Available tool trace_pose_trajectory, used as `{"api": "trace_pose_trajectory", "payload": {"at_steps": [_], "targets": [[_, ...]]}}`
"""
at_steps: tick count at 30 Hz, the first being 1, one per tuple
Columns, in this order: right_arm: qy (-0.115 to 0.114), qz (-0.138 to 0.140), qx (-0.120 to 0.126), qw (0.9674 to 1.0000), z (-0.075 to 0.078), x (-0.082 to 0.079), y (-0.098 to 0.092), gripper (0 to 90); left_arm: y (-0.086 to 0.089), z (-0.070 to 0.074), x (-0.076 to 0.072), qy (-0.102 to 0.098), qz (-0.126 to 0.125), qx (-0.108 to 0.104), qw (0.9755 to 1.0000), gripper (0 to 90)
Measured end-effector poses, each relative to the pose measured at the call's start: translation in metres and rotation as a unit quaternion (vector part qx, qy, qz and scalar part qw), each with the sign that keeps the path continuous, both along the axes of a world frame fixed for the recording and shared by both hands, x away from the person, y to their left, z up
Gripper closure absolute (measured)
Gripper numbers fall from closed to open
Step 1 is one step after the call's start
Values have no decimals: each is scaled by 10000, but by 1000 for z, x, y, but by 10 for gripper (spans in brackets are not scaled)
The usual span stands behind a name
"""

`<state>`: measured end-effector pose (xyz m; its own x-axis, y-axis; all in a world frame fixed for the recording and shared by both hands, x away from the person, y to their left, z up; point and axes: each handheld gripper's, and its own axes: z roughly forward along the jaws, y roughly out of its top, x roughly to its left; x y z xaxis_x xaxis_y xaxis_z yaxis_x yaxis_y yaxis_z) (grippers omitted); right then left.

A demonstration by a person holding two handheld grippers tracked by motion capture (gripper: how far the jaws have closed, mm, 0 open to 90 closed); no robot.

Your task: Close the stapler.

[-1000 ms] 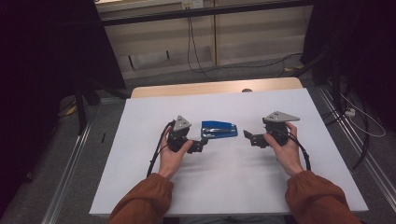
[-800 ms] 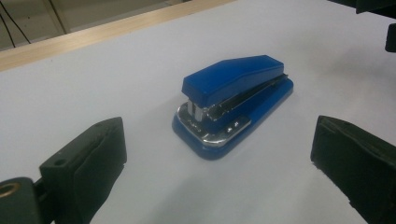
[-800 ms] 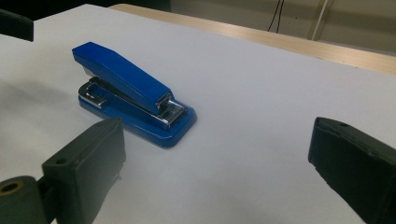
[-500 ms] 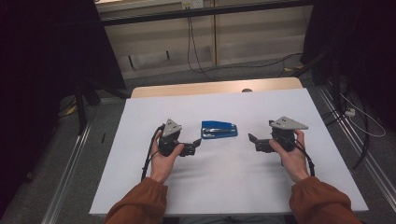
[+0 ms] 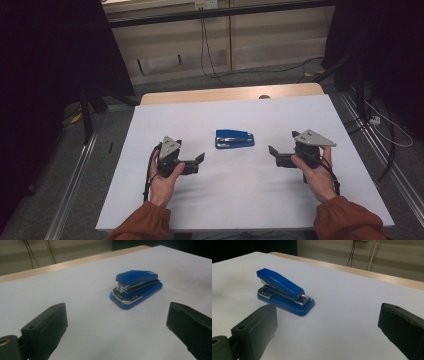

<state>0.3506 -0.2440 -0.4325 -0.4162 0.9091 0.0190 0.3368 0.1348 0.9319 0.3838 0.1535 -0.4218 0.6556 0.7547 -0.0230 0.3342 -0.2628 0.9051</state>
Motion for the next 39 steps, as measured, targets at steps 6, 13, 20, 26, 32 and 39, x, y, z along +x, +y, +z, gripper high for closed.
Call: {"api": "trace_pose_trajectory", "payload": {"at_steps": [6, 13, 20, 26, 32, 39], "targets": [[20, -49, -42, 10000, -1, -7, -4, 25, 6, 3, -8, -92, 106, 1, 9999, 36], [21, -119, -66, 9999, -2, -20, -12, 21, 16, 3, -22, -136, 144, -116, 9997, 36], [-1, -245, -46, 9997, -2, -32, -20, 20, 28, 4, -34, -226, 261, -184, 9992, 36], [-37, -399, 3, 9992, -1, -43, -25, 18, 37, 2, -42, -172, 315, -55, 9993, 39], [-41, -511, 1, 9987, -2, -54, -32, 17, 46, 2, -50, -162, 422, -93, 9989, 43], [-125, -672, -68, 9976, -4, -68, -39, 15, 58, 1, -59, -107, 570, -89, 9983, 43]]}}
